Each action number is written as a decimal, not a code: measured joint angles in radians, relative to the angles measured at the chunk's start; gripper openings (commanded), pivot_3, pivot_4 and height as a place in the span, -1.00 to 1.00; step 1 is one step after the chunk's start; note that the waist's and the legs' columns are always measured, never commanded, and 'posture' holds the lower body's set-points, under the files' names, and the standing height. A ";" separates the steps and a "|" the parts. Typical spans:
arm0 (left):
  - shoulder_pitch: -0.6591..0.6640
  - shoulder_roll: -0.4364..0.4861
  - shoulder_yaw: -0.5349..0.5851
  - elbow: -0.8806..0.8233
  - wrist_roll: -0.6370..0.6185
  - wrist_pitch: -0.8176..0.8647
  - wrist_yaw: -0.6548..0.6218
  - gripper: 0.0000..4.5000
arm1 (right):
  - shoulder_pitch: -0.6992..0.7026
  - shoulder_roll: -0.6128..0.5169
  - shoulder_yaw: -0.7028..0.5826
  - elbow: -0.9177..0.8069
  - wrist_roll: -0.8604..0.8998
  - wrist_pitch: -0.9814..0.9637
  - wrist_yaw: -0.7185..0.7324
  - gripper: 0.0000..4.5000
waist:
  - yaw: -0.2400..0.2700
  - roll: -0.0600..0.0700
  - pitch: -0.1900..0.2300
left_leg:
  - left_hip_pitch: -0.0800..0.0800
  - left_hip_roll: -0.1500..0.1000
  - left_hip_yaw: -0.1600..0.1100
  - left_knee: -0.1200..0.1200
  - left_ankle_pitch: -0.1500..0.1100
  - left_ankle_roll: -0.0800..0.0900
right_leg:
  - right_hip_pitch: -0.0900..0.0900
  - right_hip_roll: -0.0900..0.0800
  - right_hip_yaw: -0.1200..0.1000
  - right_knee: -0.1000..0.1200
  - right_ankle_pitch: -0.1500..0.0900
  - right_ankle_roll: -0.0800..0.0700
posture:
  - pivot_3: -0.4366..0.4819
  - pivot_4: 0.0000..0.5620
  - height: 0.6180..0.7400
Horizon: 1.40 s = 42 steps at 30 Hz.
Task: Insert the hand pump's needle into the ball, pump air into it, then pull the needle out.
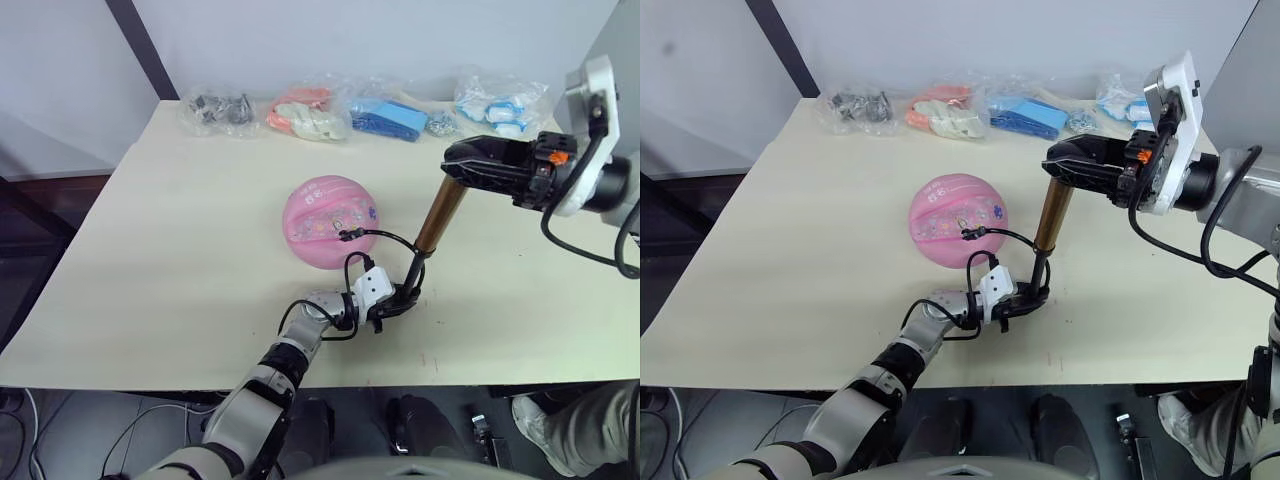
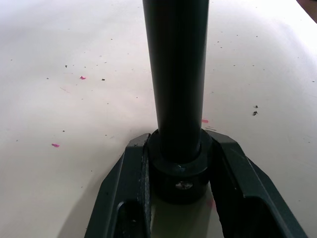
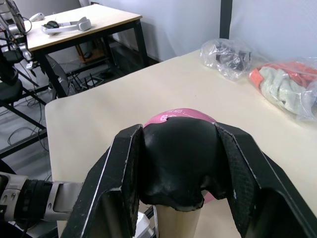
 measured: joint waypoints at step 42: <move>0.022 0.007 -0.001 -0.044 -0.002 0.036 0.001 -0.51 | -0.012 0.030 -0.016 0.046 0.020 0.010 0.011 -0.25 | -0.005 0.001 0.000 | 0.007 0.001 0.000 -0.005 0.000 0.000 | 0.005 0.001 0.000 -0.001 -0.002 -0.003 | -0.05 -0.47 1.00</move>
